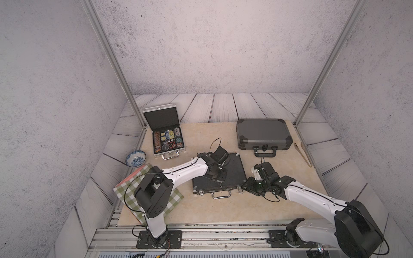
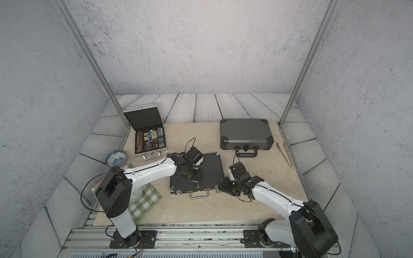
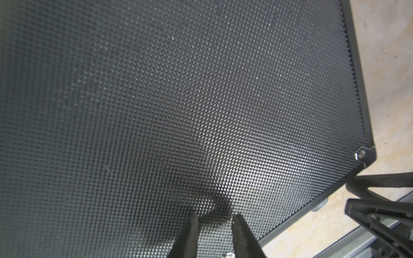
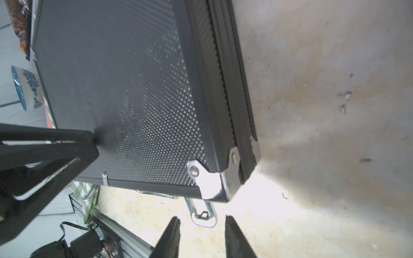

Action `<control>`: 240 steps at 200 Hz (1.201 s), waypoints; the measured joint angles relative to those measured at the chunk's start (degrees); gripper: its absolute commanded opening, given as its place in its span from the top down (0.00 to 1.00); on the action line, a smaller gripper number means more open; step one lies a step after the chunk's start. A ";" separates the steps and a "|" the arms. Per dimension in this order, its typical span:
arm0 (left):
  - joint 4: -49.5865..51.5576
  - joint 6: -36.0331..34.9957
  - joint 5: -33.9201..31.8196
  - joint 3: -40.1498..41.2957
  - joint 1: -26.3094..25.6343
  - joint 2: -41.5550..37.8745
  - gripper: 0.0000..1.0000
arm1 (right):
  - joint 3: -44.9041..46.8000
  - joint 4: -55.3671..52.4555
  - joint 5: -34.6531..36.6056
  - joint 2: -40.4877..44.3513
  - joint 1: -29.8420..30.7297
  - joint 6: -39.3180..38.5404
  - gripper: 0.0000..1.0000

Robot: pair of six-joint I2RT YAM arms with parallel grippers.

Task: Close the poker set cases
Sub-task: Fasten the fastener on the poker set case.

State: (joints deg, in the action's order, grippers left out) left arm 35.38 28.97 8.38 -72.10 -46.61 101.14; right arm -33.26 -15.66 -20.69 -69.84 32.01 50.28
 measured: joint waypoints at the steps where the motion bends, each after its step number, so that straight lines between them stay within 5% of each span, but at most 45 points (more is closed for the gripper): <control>1: 0.00 0.00 0.00 0.00 0.00 0.00 0.70 | 0.07 0.13 -0.09 0.00 0.02 0.13 0.72; 69: -0.20 0.00 0.11 0.09 0.11 0.00 0.70 | 1.20 4.74 -2.23 -1.62 2.25 2.05 0.81; 136: -0.11 0.00 0.46 0.07 0.28 0.00 0.70 | 3.93 14.29 -2.69 -12.24 2.08 3.17 0.80; 161: -0.09 -0.02 0.33 0.04 0.50 0.00 0.70 | 3.78 15.54 -2.95 -12.55 2.10 4.22 0.69; 199: -0.11 -0.02 0.37 0.04 0.59 0.00 0.70 | 3.72 12.39 -1.38 -7.21 2.60 6.91 0.35; 240: -0.15 0.00 0.44 0.04 0.66 0.00 0.70 | 5.29 7.74 2.80 6.88 2.58 17.22 0.23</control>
State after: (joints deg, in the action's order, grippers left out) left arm 35.22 28.97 8.82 -72.05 -45.95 101.14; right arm -27.97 -7.92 -17.89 -62.96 34.59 67.51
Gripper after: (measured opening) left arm 0.301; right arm 0.761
